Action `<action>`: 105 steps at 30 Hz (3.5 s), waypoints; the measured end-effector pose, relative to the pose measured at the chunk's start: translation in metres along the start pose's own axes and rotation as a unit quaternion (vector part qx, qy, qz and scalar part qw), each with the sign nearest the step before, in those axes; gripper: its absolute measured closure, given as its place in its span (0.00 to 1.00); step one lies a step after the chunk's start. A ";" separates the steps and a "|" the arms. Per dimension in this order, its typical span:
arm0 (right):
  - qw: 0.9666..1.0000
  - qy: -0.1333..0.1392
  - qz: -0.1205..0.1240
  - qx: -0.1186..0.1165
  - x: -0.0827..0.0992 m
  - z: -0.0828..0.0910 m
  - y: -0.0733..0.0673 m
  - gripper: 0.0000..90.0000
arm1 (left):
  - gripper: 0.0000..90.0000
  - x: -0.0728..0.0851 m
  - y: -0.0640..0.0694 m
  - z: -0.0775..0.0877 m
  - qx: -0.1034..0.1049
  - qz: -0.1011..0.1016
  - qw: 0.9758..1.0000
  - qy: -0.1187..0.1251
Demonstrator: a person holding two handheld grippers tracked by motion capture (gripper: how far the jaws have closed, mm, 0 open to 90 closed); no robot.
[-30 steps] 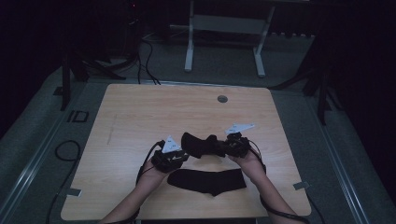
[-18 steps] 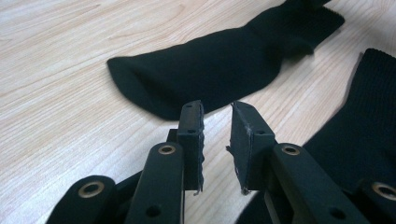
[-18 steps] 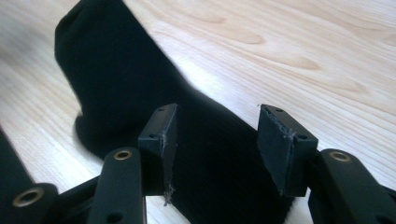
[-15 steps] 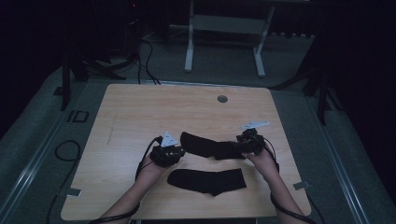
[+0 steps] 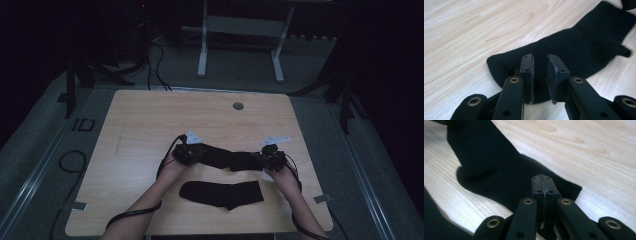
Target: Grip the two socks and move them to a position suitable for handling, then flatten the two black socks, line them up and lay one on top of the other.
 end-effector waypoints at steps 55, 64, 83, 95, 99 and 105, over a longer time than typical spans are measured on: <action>0.997 0.045 -0.002 -0.064 0.015 0.025 -0.026 0.45 | 0.47 0.058 0.007 0.089 0.048 0.025 0.999 0.004; 0.998 0.024 -0.009 -0.049 0.056 0.038 -0.035 0.50 | 0.48 0.083 0.016 0.097 0.054 0.039 0.998 -0.021; 0.999 -0.010 -0.011 -0.040 0.083 0.034 -0.049 0.82 | 0.87 0.095 0.027 0.087 0.052 0.021 0.998 -0.041; 0.999 0.021 -0.002 -0.043 0.065 0.048 -0.059 0.97 | 0.96 0.085 0.021 0.104 0.055 0.036 0.998 -0.022; 0.998 0.047 0.008 -0.046 0.046 0.058 -0.061 0.97 | 0.96 0.069 0.009 0.119 0.038 0.032 0.999 -0.006; 0.996 0.075 0.024 -0.041 0.009 0.065 -0.055 0.97 | 0.96 0.043 -0.018 0.128 0.027 0.040 0.999 0.001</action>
Point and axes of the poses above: each handheld gripper's, and its own axes: z roughly backward along the jaws, x roughly out of its underside, y roughly to its right, the point moved 2 cm from there along -z, roughly forward along the jaws, and after that the axes turned 9 degrees about -x, right-handed, at the moved point
